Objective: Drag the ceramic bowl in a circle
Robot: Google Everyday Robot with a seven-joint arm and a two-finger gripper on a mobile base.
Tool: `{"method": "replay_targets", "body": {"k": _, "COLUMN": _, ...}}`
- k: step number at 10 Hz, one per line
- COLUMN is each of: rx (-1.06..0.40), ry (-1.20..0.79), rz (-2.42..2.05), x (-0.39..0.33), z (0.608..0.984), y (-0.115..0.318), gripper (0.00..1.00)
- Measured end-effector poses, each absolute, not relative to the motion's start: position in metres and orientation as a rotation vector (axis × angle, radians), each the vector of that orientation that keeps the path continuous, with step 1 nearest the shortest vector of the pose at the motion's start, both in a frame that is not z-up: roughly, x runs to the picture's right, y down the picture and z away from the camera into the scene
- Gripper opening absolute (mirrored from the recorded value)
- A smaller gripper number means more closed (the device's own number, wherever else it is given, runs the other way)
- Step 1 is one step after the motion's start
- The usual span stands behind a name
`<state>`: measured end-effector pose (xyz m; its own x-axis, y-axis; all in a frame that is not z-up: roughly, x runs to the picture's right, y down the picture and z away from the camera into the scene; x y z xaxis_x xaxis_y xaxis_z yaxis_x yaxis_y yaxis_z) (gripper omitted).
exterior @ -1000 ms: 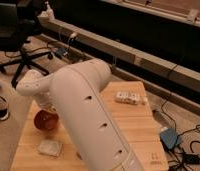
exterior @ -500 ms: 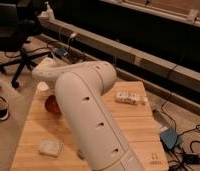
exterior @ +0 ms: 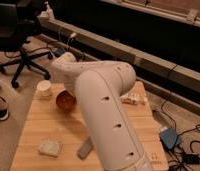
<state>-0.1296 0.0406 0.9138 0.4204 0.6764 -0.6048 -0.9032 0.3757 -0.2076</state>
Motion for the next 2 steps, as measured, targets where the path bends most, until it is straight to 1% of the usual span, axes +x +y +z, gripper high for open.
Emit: {"method": "replay_targets", "body": {"k": 2, "rx": -0.585, "ry": 0.451, "rz": 1.095, "x": -0.1265, "z": 0.9123, "y": 0.0441, "gripper": 0.00}}
